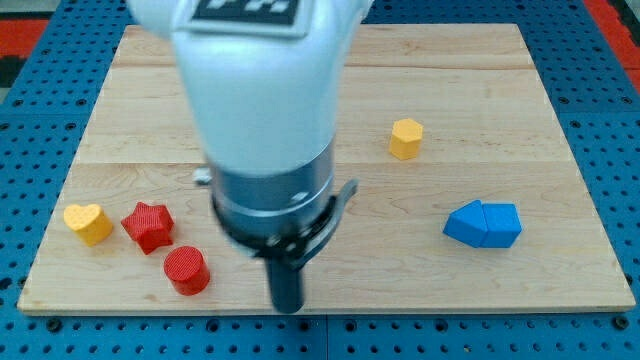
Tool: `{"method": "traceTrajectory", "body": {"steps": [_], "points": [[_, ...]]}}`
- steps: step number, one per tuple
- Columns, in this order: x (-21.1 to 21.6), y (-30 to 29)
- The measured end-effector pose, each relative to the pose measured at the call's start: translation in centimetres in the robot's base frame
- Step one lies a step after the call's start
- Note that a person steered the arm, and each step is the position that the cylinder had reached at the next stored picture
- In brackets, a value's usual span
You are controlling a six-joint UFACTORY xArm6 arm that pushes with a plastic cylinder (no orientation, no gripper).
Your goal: Slide the yellow hexagon into the top right side of the red star
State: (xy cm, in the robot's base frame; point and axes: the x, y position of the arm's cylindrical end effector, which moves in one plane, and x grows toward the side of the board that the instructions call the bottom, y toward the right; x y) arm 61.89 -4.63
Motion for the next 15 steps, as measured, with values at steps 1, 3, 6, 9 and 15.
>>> {"method": "traceTrajectory", "body": {"steps": [1, 3, 6, 9, 15], "points": [[-1.1, -5.8], [-5.3, -16.4], [-10.1, 2.3], [-19.4, 19.9], [-19.4, -3.9]]}}
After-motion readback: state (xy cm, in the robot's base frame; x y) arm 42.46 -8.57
